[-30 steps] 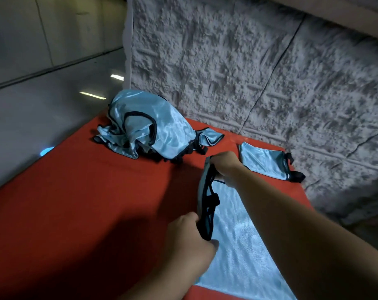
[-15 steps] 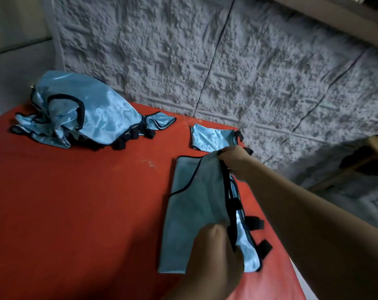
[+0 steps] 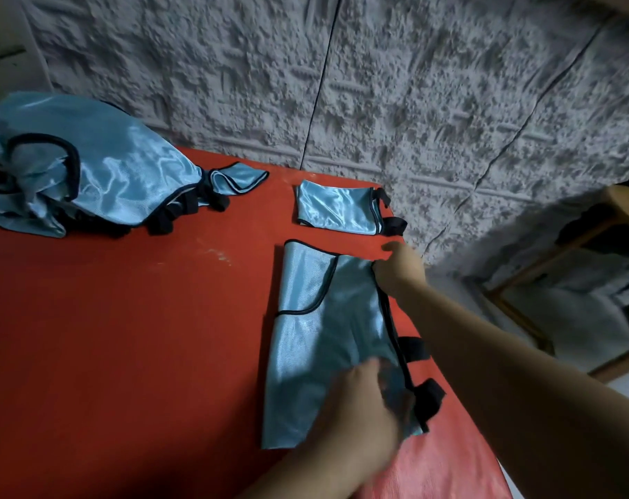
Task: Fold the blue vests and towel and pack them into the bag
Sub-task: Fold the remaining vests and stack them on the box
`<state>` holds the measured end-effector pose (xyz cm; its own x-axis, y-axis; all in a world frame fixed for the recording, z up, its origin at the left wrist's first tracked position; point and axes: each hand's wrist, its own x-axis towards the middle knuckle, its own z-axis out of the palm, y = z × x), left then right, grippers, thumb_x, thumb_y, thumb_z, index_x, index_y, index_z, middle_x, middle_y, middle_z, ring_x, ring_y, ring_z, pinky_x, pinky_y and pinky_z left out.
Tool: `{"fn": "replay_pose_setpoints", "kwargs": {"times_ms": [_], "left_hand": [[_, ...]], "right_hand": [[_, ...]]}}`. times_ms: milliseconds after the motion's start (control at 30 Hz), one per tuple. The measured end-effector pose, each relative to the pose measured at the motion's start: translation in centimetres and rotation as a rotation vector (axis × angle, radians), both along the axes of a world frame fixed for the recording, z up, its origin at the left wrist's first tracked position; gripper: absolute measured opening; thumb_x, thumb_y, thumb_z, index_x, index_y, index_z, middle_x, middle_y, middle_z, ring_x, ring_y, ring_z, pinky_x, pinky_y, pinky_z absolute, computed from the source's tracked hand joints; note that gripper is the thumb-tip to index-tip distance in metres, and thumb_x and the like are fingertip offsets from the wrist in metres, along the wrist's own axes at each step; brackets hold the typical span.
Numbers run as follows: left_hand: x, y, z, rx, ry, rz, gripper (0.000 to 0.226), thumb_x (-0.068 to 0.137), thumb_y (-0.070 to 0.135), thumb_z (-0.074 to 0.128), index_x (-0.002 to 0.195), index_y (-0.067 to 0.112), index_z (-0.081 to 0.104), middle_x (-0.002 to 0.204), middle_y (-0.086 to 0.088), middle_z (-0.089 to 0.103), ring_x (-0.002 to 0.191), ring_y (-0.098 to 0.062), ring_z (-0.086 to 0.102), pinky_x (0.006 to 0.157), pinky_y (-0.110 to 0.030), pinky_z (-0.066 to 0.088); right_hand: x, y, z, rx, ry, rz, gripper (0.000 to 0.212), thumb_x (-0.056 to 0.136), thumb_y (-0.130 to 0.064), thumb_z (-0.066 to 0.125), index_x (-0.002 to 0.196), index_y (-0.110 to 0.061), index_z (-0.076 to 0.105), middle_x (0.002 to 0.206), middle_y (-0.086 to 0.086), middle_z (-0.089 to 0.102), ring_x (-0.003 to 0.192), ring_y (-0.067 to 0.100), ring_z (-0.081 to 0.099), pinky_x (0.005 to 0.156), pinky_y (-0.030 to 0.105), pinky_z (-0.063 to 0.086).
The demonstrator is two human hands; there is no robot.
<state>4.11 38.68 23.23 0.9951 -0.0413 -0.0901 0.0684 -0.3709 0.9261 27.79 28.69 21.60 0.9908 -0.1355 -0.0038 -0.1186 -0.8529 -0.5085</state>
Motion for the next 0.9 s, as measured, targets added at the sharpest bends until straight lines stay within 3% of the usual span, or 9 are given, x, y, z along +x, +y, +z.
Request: {"fn": "replay_pose_setpoints", "kwargs": {"times_ms": [67,133,267,333,533,600,667,767,900], "left_hand": [[0.7,1.2,-0.4,0.124,-0.02,0.093,0.012,0.086,0.032,0.06,0.096,0.027,0.065,0.088,0.011,0.07,0.086,-0.006,0.066,0.082,-0.033,0.054],[1.1,3.0,-0.4,0.291,-0.068,0.159,0.009,0.09,0.029,0.061,0.098,0.025,0.063,0.096,0.01,0.067,0.098,-0.011,0.063,0.087,-0.03,0.049],[0.3,6.7,-0.9,0.63,0.018,0.144,0.024,0.09,0.037,0.062,0.11,0.029,0.052,0.115,0.001,0.055,0.114,-0.023,0.055,0.095,-0.034,0.045],[-0.4,7.4,-1.4,0.692,0.114,0.083,0.026,0.089,0.035,0.063,0.108,0.029,0.046,0.115,-0.002,0.055,0.111,-0.027,0.058,0.09,-0.035,0.047],[-2.1,8.0,-2.3,0.85,0.046,-0.03,0.015,0.095,0.031,0.059,0.101,0.028,0.046,0.112,-0.003,0.056,0.103,-0.027,0.063,0.084,-0.037,0.049],[-2.4,8.3,-2.5,0.785,0.026,-0.069,0.023,0.09,0.042,0.065,0.098,0.029,0.048,0.108,0.0,0.053,0.1,-0.024,0.061,0.082,-0.035,0.048],[-2.7,8.7,-3.0,0.746,0.029,-0.148,0.045,0.074,0.056,0.076,0.101,0.031,0.051,0.107,0.007,0.047,0.1,-0.017,0.056,0.084,-0.03,0.047],[-2.8,9.1,-3.7,0.75,0.025,-0.252,0.062,0.065,0.057,0.085,0.113,0.032,0.055,0.112,0.011,0.039,0.108,-0.012,0.048,0.095,-0.026,0.043],[-2.6,9.5,-4.0,0.692,-0.084,-0.267,0.024,0.083,0.039,0.077,0.1,0.024,0.068,0.101,0.011,0.04,0.092,-0.011,0.054,0.086,-0.028,0.046]], "right_hand": [[-2.9,0.8,0.7,-0.035,-0.14,0.115,0.043,0.091,-0.012,0.058,0.134,-0.016,0.058,0.124,0.01,0.067,0.108,0.029,0.065,0.093,0.035,0.052],[-7.6,1.3,1.0,-0.064,-0.21,0.369,0.036,0.094,-0.016,0.061,0.13,-0.018,0.064,0.128,0.005,0.066,0.113,0.022,0.062,0.097,0.03,0.047],[-15.4,-1.4,-0.6,-0.255,-0.17,0.757,0.012,0.089,-0.018,0.063,0.093,-0.028,0.067,0.093,-0.006,0.068,0.085,0.016,0.061,0.076,0.028,0.044],[-16.9,-4.1,-1.6,-0.336,-0.166,0.79,0.006,0.091,-0.027,0.06,0.095,-0.031,0.063,0.098,-0.014,0.065,0.094,0.01,0.061,0.086,0.032,0.046],[-20.7,-9.8,-2.6,-0.325,-0.186,0.736,0.05,0.092,-0.059,0.056,0.136,-0.036,0.053,0.154,-0.018,0.042,0.149,0.004,0.027,0.12,0.042,0.03],[-21.4,-10.5,-2.4,-0.327,-0.076,0.763,0.083,0.08,-0.081,0.057,0.149,-0.038,0.041,0.164,-0.016,0.022,0.155,0.006,0.009,0.125,0.037,0.017],[-21.9,-10.8,-2.3,-0.331,0.07,0.768,0.1,0.071,-0.087,0.06,0.155,-0.042,0.028,0.165,-0.02,0.003,0.154,0.004,-0.006,0.124,0.025,0.006],[-21.7,-10.8,-2.4,-0.266,0.089,0.738,0.093,0.075,-0.067,0.073,0.154,-0.047,0.027,0.164,-0.023,0.005,0.152,-0.001,0.003,0.123,0.02,0.012],[-21.6,-10.8,-2.8,-0.294,0.004,0.743,0.074,0.087,-0.061,0.064,0.152,-0.043,0.034,0.16,-0.013,0.033,0.145,0.009,0.034,0.116,0.026,0.036]]}}
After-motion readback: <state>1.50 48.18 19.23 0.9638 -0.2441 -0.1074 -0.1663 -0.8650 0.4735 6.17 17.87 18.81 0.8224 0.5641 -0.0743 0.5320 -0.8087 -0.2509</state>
